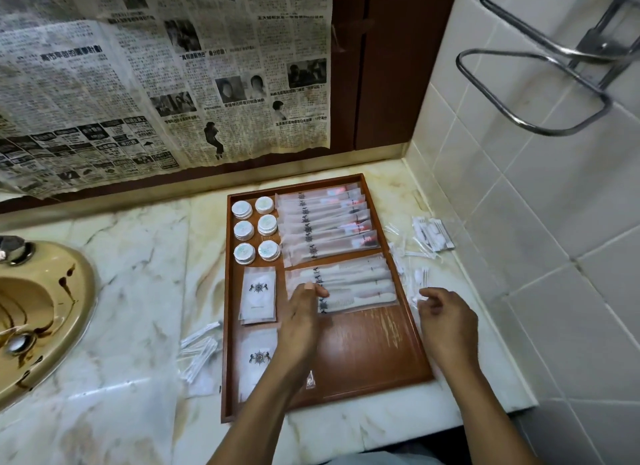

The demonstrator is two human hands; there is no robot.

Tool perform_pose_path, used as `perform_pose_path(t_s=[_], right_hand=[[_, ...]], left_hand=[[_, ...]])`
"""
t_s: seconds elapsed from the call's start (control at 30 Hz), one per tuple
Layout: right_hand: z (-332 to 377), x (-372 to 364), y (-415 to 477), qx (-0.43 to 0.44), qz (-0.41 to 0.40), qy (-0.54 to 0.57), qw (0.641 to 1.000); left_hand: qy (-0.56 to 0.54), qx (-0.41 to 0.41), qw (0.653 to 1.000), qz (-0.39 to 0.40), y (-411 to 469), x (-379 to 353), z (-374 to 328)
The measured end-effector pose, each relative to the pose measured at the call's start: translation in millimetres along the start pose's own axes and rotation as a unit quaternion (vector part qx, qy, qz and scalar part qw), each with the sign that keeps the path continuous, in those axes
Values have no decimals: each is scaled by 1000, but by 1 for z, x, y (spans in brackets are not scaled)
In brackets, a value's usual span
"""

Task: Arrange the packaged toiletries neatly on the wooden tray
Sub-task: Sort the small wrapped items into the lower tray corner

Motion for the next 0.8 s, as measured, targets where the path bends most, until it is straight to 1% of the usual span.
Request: perform_pose_path(t_s=[0.07,0.17,0.2,0.27,0.33,0.43,0.5,0.57,0.67,0.73,0.8], right_hand=[[-17,8,7,-24,-10,-16,1000],[-33,16,25,-47,-13,-14,999],[-37,18,35,-50,-13,-15,999],[-39,20,58,-49,-13,-29,998],[-39,20,81,-39,-12,-62,997],[-39,13,102,-33,16,-112,993],[-41,9,103,-34,3,-129,991],[-47,8,97,-18,-49,-141,989],[-57,7,82,2,-102,-105,989],[-61,10,78,-7,-103,-56,993],[-60,14,76,-13,-76,6,997]], left_hand=[[13,1,1000,25,0,-8,2],[-13,13,999,38,4,-17,7],[-34,23,999,35,5,-22,6],[-121,45,991,26,10,-29,7],[-188,48,980,29,14,-37,7],[-224,35,973,38,19,-48,7],[-230,30,972,37,21,-53,8],[-226,21,973,38,24,-57,7],[-177,3,983,42,27,-61,5],[-150,-7,988,42,29,-63,2],[-146,-9,989,35,31,-66,-3]])
Point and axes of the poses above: each hand's wrist, its own y-axis towards the middle knuckle, its own x-axis out of the back of the hand, z = x × y, the point moved 5 cm from there along y, towards the middle knuckle, and after that the axes turned 15 degrees about z, right-handed, at the moved point
